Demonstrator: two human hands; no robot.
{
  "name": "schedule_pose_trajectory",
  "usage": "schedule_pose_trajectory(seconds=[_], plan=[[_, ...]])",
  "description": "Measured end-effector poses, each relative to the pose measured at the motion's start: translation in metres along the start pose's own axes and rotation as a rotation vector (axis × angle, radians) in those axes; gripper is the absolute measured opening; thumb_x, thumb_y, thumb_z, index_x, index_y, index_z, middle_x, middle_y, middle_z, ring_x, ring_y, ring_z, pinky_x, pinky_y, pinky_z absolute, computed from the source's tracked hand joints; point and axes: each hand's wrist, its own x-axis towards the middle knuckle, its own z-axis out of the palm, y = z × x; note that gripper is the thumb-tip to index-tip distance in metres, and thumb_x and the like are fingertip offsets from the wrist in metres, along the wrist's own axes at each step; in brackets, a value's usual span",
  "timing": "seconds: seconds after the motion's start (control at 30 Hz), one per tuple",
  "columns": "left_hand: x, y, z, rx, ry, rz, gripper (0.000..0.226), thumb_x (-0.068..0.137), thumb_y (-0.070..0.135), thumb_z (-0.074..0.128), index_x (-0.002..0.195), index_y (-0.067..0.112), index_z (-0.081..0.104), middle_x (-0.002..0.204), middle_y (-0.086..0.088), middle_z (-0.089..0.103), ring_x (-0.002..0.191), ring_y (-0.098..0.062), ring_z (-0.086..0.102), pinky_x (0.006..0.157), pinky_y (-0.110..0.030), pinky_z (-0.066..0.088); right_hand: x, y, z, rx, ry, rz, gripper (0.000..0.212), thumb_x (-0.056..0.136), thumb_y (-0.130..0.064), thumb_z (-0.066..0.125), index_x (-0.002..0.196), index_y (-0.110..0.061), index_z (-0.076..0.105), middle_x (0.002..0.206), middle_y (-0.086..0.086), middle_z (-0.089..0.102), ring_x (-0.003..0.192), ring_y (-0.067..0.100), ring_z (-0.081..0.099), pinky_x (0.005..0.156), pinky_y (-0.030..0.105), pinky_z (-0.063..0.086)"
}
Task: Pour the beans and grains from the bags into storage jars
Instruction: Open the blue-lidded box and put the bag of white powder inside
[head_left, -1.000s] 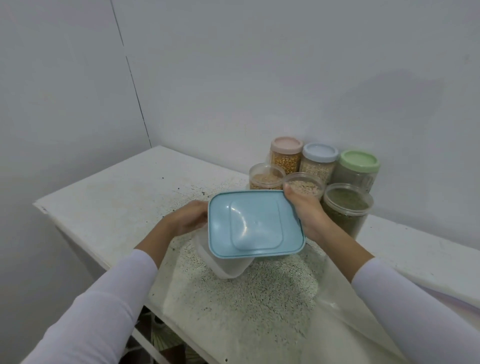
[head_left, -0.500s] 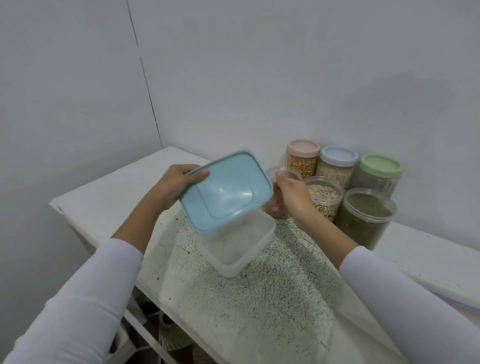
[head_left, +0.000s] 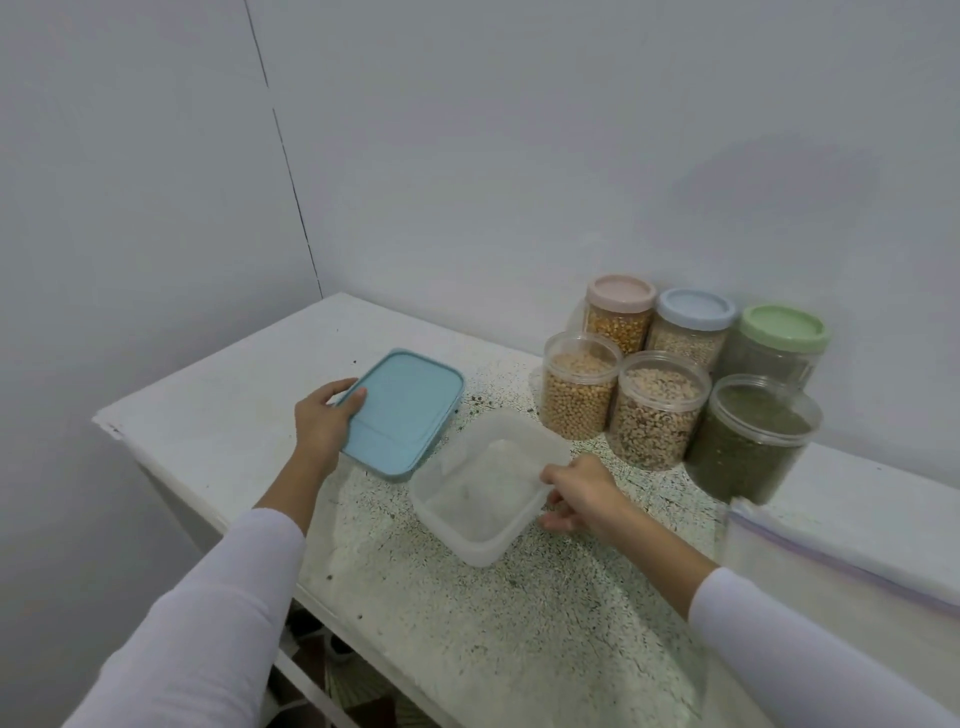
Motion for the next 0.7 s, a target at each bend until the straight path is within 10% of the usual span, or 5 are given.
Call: schedule_pose_trajectory(seconds=[0.47, 0.7], plan=[[0.015, -0.038, 0.01, 0.668, -0.235, 0.149, 0.026, 0.09, 0.021, 0.063, 0.11, 0.005, 0.067, 0.098, -0.009, 0.062, 0.087, -0.021, 0.054, 0.074, -0.029, 0.04, 0.002, -0.007, 0.009, 0.045, 0.074, -0.064, 0.018, 0.094, -0.009, 0.055, 0.079, -0.006, 0.045, 0.081, 0.013, 0.057, 0.056, 0.025, 0.064, 0.053, 0.035, 0.058], [0.034, -0.021, 0.013, 0.8, -0.131, 0.138, 0.04, 0.095, 0.037, 0.052, 0.119, 0.008, 0.066, 0.121, -0.022, 0.059, 0.124, -0.036, 0.043, 0.101, -0.037, 0.025, -0.004, -0.001, -0.01, 0.014, 0.097, -0.117, 0.022, 0.096, -0.02, 0.053, 0.079, -0.007, 0.048, 0.072, 0.011, 0.06, 0.052, 0.022, 0.056, 0.049, 0.03, 0.046]])
